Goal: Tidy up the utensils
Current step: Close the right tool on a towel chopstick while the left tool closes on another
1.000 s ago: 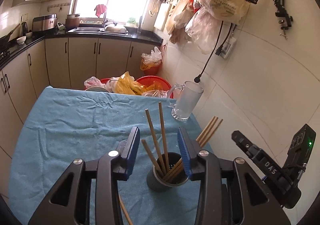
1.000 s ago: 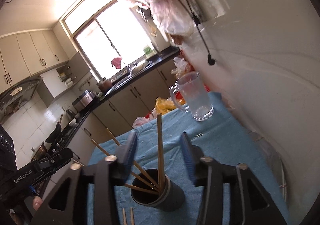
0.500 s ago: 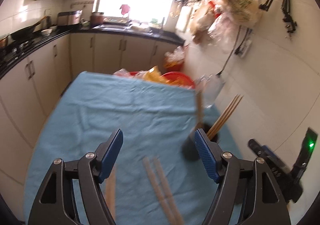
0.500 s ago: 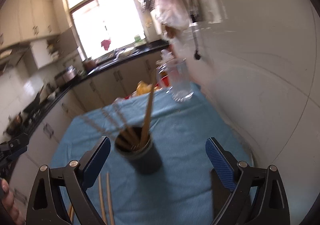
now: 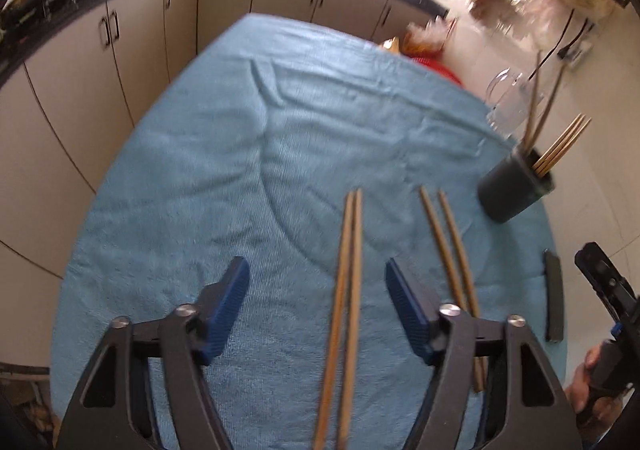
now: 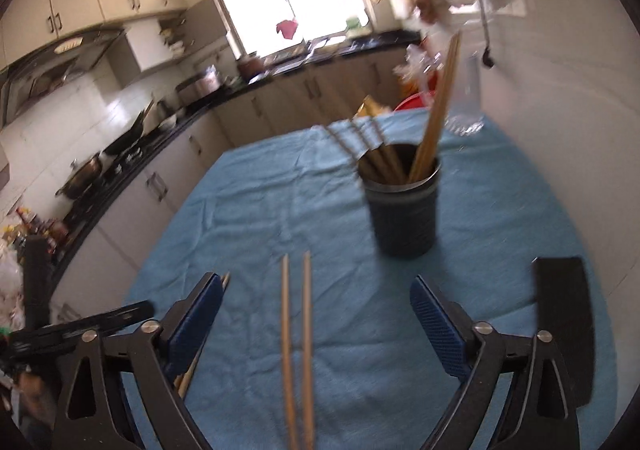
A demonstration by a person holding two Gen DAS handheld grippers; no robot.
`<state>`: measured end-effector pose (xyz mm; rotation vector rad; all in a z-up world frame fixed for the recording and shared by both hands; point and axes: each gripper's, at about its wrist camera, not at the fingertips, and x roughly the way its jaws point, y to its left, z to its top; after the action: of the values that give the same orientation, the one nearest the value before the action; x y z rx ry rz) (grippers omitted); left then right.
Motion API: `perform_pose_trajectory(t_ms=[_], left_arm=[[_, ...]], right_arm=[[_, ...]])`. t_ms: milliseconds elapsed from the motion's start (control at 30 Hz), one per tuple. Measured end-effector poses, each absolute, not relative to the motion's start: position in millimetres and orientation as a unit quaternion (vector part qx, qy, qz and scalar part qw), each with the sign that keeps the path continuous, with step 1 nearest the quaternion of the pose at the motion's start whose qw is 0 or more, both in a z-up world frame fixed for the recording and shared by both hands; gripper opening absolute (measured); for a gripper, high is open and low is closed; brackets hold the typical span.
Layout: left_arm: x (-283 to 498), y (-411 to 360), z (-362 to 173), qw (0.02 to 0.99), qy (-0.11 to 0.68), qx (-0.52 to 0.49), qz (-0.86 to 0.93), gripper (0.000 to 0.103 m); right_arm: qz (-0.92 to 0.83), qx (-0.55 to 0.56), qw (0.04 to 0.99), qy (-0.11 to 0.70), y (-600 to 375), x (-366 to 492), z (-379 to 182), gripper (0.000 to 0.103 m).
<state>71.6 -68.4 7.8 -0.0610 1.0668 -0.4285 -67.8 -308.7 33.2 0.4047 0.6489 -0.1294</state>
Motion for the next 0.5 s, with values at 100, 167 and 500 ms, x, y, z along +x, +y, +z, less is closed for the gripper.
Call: perform_pose_trajectory(t_ms=[100, 167, 500], left_arm=[[77, -78, -8, 0.823, 0.526, -0.018, -0.215, 0.051], [79, -87, -16, 0.816, 0.536, -0.005, -0.216, 0.046], [84, -109, -34, 0.808, 0.546, 0.043, -0.217, 0.023]], right_arm=[[-0.052, 0.189, 0.923, 0.330, -300, -65, 30, 0.088], [-0.045, 0.189, 0.921, 0.338, -299, -63, 27, 0.083], [-0.023, 0.203, 0.911, 0.357, -300, -58, 18, 0.057]])
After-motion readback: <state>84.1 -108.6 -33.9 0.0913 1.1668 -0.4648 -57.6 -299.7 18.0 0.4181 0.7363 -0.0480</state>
